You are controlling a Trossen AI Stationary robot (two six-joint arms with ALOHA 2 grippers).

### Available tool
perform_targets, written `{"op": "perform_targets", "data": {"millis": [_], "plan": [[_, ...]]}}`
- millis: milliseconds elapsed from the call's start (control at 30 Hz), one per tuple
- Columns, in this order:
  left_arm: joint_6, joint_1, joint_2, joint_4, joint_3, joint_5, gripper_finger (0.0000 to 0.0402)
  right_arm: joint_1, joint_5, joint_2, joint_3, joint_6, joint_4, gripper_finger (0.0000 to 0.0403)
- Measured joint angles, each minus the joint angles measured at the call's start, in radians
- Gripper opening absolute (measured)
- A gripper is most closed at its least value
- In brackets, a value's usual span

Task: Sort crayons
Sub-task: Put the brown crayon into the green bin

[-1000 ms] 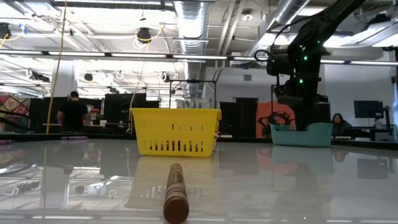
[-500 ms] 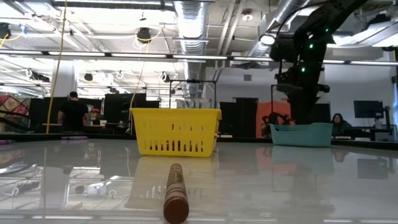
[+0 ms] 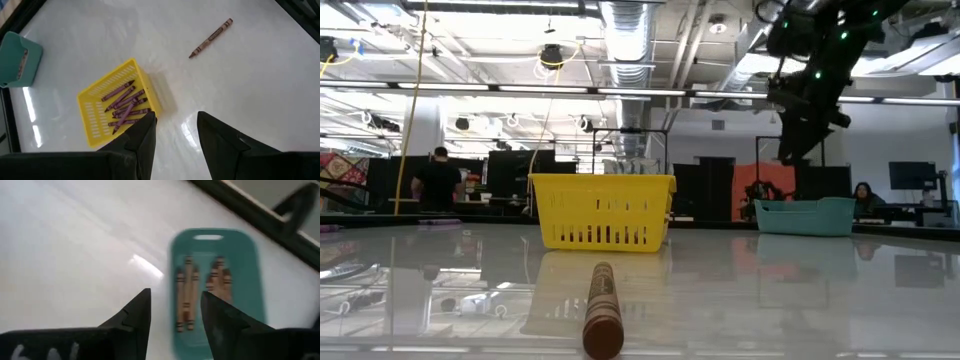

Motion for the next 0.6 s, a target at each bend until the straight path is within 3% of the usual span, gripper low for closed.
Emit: {"op": "perform_targets", "data": {"millis": [300,467,600], "plan": [[-0.006,0.0,0.0,0.002,0.0,0.024,0.0134,0.285,0.0,-0.02,0.0,0.096,0.009,0.0164],[-0.184,0.0,0.0,0.001,0.0,0.06,0.0134,0.491,-0.001,0.0,0.0,0.164,0.036,0.0164],[-0.264,0.0,0.011,0.005,0.0,0.148,0.0134,0.657,-0.001,0.037,0.0,0.216,0.092,0.0164]]}}
